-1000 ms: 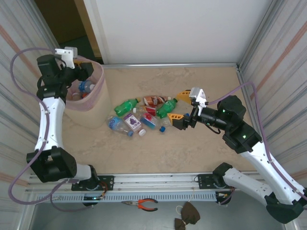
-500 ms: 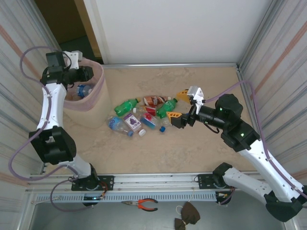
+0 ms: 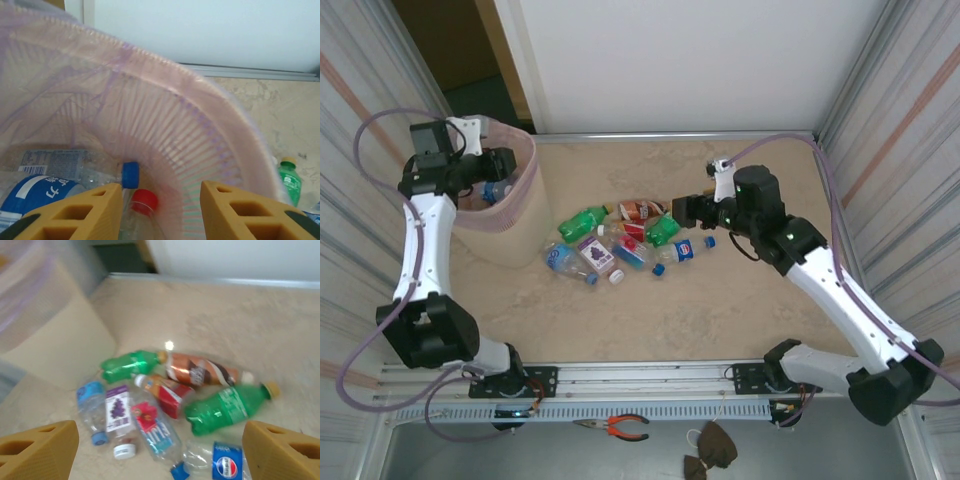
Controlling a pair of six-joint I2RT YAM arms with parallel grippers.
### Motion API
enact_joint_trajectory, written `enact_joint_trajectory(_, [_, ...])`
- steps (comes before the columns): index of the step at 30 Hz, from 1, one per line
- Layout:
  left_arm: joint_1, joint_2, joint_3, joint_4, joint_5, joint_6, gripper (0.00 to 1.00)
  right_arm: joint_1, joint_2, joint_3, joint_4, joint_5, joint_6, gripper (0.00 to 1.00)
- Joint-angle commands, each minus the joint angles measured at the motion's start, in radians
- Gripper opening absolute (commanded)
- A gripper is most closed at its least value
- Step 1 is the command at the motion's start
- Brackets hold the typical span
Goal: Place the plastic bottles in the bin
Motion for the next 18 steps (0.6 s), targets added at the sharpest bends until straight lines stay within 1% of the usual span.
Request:
enact_joint_trajectory(1, [0.003, -0.070, -0.029, 0.030, 0.042, -0.032, 0.46, -0.038, 0.058, 0.024, -0.143, 0.133, 0.444, 0.84])
enact_joint_trajectory(2, [0.003, -0.085, -0.033, 0.032, 0.045, -0.036, 0.46, -0.051, 0.078, 0.023, -0.170, 0.131, 0.549, 0.83])
enact_joint_trajectory(4, [0.003, -0.108, -0.037, 0.032, 0.052, -0.045, 0.46, -0.063, 0.119, 0.020, -0.217, 0.109, 0.701, 0.84])
enact_joint_trajectory(8, [0.002, -0.146, -0.039, 0.037, 0.067, -0.066, 0.47, -0.067, 0.188, 0.017, -0.303, 0.074, 0.918, 0.84])
enact_joint_trajectory(12, [0.000, -0.176, -0.045, 0.044, 0.084, -0.086, 0.47, -0.099, 0.238, -0.020, -0.354, 0.028, 1.079, 0.84])
enact_joint_trajectory(15, [-0.003, -0.200, -0.050, 0.045, 0.089, -0.093, 0.47, -0.155, 0.275, -0.076, -0.320, -0.062, 1.171, 0.84])
enact_joint_trajectory(18, [-0.006, -0.227, -0.060, 0.052, 0.084, -0.097, 0.47, -0.197, 0.315, -0.124, -0.235, -0.148, 1.242, 0.83])
